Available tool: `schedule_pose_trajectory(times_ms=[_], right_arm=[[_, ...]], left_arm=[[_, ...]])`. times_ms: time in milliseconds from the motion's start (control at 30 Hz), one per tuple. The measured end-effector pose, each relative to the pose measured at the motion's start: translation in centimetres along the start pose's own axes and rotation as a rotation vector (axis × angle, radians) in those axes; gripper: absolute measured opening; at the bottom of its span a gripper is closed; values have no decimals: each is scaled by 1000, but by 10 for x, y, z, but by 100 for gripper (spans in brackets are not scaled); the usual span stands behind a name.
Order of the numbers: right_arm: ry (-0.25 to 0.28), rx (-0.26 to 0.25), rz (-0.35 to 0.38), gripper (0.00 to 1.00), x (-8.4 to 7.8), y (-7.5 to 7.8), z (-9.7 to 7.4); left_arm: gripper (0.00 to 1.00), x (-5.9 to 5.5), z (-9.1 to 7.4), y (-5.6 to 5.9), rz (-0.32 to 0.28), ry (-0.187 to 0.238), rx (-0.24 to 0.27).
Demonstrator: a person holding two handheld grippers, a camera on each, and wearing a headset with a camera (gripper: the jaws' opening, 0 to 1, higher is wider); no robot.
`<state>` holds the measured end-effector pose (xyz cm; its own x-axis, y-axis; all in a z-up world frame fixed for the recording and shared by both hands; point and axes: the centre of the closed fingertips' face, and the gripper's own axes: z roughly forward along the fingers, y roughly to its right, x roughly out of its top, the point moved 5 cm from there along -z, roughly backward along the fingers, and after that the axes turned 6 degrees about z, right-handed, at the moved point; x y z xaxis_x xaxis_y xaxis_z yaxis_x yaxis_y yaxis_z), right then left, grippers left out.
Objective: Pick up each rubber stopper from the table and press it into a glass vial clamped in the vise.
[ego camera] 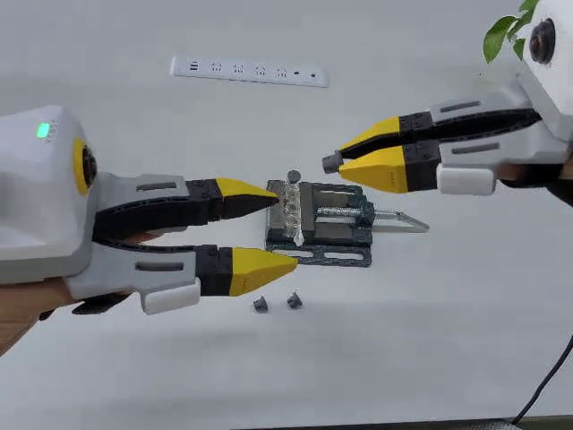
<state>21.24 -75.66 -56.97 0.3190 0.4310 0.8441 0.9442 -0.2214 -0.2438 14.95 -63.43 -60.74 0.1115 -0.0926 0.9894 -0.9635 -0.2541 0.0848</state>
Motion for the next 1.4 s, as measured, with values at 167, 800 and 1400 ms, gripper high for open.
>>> schedule_pose_trajectory(times_ms=[167, 800, 1400], right_arm=[[-89, -29, -10, 6, 2, 22, 9], [-427, -173, 24, 6, -26, 82, 58], [-602, -269, 131, 6, -70, 111, 94]], left_arm=[[46, -13, -3, -5, 20, -41, 41], [78, -61, -11, -20, 36, -166, 130], [83, -79, -12, -25, 42, -177, 119]])
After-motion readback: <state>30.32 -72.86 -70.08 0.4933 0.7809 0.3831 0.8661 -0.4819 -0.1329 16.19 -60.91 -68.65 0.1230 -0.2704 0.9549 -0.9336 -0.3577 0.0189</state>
